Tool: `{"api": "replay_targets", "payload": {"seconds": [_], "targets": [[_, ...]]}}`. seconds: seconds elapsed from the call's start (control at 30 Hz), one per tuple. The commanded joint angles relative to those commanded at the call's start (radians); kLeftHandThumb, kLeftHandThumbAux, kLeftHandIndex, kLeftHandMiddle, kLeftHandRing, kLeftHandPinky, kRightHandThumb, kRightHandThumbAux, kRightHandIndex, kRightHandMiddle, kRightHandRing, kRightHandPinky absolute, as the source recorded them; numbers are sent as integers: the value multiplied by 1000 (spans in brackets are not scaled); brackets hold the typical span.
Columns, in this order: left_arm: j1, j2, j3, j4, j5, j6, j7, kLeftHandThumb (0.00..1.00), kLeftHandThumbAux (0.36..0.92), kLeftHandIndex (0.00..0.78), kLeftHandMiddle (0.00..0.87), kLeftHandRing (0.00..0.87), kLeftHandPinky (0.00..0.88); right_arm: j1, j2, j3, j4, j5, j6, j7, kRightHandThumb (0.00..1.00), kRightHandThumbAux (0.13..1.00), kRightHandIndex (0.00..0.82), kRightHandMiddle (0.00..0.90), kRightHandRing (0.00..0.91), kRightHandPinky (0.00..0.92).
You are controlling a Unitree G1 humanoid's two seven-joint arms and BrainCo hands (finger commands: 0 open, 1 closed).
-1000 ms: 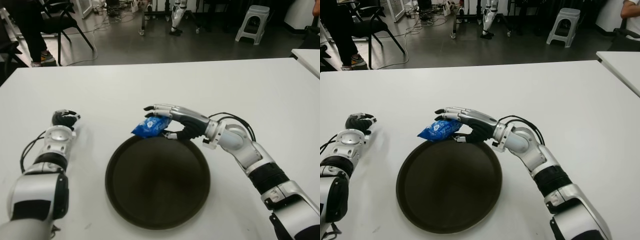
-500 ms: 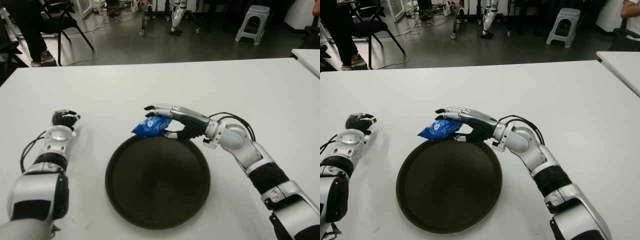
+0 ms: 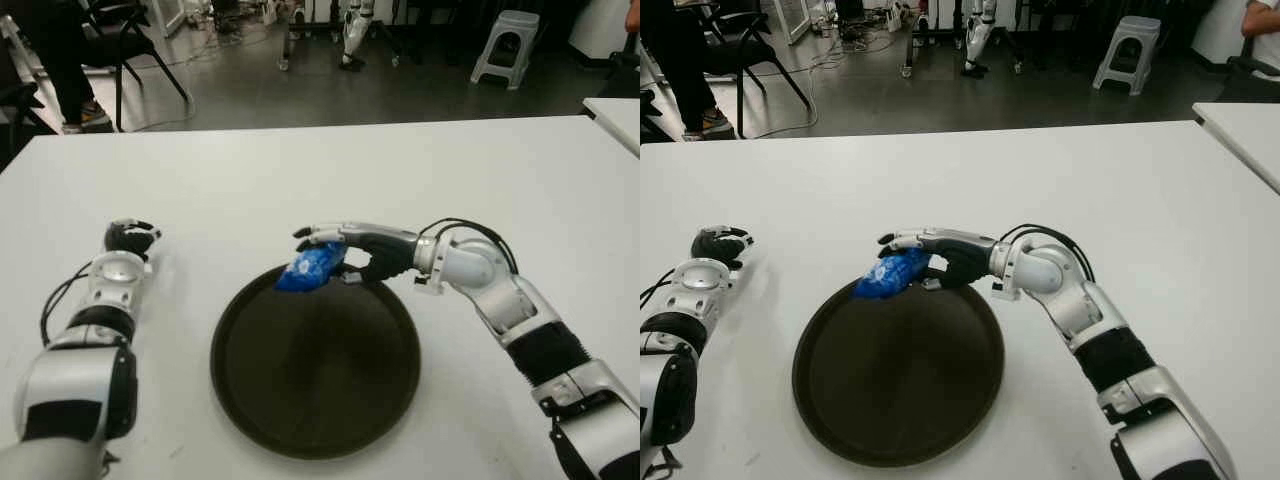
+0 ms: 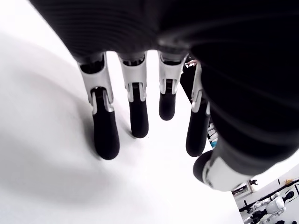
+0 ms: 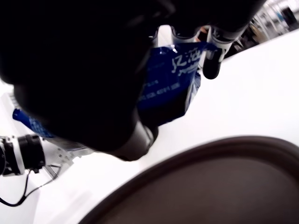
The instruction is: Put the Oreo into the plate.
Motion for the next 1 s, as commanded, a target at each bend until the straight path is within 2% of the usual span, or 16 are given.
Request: {"api": "replay_targets", "payload": {"seconds": [0.3,0.8,1.0], "targets": [[-2,-1,3,0,-3,4,1,675,725,398,143,161,145,6,5,-5,-22,4,41,13,0,886,0,0,0,0],[-3,0,-1,-1,2,5,2,675,725,398,144,174,177,3,6,-6,-20,17,41,24,0,896,0,0,0,0],[-4,0,-7,-2,6,9,5,674,725,398,139,167,163,8,7,-8,-23,14,40,18,0,900,0,0,0,0]]}}
